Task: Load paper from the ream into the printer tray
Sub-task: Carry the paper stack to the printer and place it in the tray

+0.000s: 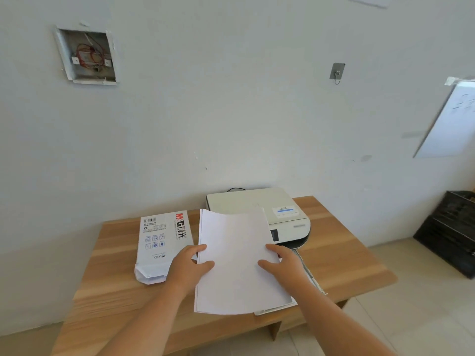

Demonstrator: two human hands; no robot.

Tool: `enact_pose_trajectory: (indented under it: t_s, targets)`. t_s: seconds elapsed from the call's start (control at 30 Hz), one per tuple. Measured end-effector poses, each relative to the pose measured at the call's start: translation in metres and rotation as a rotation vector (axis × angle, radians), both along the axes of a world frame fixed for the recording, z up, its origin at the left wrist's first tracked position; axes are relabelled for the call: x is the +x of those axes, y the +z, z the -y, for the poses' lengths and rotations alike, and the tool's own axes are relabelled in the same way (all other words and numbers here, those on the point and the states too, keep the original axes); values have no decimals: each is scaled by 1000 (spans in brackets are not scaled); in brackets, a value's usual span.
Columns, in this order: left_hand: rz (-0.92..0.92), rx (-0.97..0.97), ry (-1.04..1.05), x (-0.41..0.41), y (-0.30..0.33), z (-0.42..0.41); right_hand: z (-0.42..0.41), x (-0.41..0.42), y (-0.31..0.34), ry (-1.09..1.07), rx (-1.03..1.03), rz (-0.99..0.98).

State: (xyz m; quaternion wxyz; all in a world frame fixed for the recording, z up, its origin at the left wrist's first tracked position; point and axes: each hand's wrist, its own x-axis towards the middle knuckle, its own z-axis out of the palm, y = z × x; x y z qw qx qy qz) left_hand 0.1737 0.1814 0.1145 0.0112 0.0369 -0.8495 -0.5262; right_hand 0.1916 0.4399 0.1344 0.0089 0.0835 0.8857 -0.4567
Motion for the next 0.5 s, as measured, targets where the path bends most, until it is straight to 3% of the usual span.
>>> enact_pose_trajectory:
  t_s: [0.5]
  targets:
    - [73, 10, 103, -16, -11, -125, -124, -49, -23, 91, -60, 49]
